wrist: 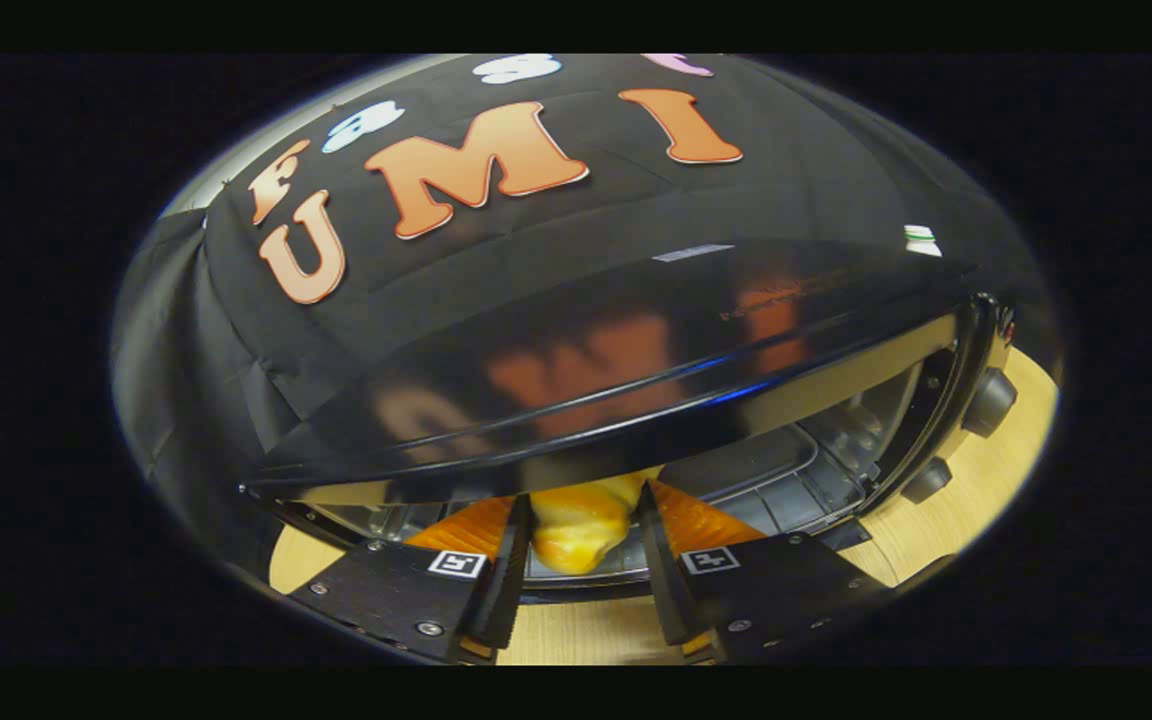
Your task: Open the toaster oven, put the food inside, and close the toaster oven door.
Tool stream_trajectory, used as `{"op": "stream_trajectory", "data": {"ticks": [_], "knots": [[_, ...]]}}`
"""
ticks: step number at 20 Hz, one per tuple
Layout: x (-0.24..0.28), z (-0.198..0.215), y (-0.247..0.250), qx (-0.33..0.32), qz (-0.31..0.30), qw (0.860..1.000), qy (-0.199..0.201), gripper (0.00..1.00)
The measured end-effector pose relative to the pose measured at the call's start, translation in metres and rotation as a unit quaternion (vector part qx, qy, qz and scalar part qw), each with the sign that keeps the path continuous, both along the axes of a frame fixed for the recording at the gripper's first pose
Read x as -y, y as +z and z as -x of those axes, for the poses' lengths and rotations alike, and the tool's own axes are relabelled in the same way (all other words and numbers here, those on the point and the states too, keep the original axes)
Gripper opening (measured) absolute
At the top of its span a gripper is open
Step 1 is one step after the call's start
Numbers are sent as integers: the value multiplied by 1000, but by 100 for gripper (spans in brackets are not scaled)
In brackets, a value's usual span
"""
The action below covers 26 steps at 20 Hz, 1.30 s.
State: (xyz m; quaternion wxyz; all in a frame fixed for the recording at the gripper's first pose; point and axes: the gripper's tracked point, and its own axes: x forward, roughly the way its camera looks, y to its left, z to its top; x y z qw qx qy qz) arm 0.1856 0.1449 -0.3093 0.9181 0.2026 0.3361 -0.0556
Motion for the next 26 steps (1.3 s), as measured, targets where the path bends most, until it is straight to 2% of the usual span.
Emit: {"op": "stream_trajectory", "data": {"ticks": [2,7,12,18,26], "knots": [[4,4,0,-6,8,1000,3,63],[0,20,6,-13,19,999,26,68],[10,41,41,25,52,997,46,80],[30,111,58,21,104,991,87,90],[28,204,27,-40,99,986,125,92]]}}
